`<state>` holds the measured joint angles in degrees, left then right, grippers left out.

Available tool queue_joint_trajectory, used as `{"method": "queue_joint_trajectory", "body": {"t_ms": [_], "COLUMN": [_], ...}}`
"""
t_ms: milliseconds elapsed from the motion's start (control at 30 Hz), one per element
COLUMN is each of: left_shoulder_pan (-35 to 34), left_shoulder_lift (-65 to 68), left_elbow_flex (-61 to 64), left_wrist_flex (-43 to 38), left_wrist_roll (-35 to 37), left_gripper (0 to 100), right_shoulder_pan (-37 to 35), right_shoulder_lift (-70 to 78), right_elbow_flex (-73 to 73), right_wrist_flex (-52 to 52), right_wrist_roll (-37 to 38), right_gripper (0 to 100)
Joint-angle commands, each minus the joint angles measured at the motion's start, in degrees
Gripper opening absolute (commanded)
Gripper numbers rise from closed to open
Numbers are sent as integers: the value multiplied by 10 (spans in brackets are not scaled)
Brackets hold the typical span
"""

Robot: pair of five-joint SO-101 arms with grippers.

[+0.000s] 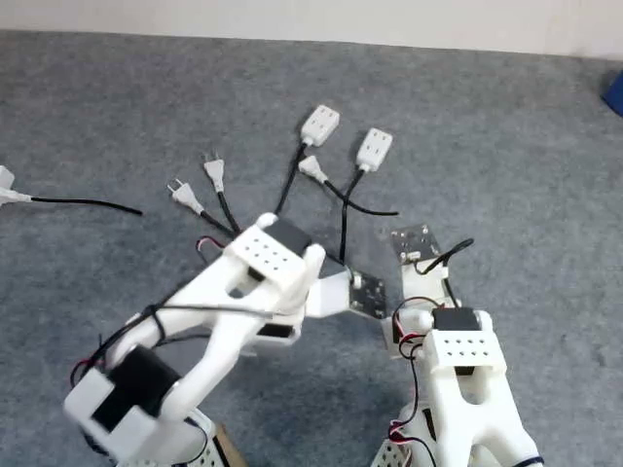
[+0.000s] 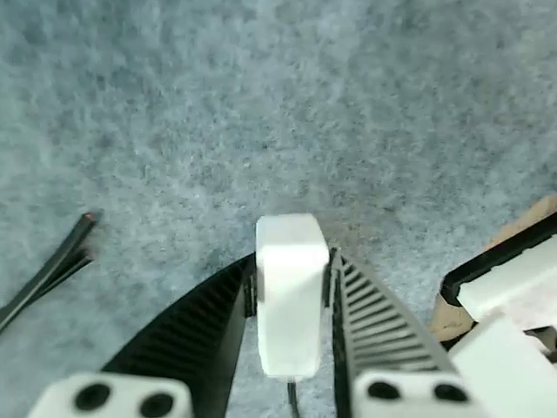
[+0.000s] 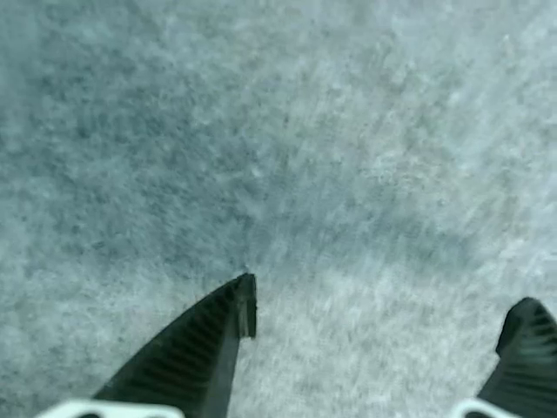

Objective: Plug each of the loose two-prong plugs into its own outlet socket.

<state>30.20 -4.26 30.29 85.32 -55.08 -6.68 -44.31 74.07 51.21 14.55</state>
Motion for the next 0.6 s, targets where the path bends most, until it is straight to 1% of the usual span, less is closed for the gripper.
{"method": "queue_joint_trajectory", "body": {"t_ms": [0, 133, 300, 467, 567], "left_shoulder_pan": [11, -15, -36, -43, -44], "left_shoulder_lift": [-109, -187, -191, -191, -191], "left_elbow_flex": [9, 13, 39, 78, 101], "left_wrist_flex": [-2, 0, -4, -59, -97], "left_wrist_roll": [-9, -9, -9, -4, 25], "left_gripper": [130, 130, 130, 130, 148], "right_shoulder_pan": [7, 7, 7, 6, 6], "right_shoulder_lift": [2, 2, 2, 2, 2], "right_elbow_flex": [-2, -2, -2, -2, -2], "right_wrist_flex": [-9, -9, -9, -9, -9], "right_wrist_roll": [8, 8, 8, 8, 8], "right_gripper": [414, 414, 414, 414, 414]}}
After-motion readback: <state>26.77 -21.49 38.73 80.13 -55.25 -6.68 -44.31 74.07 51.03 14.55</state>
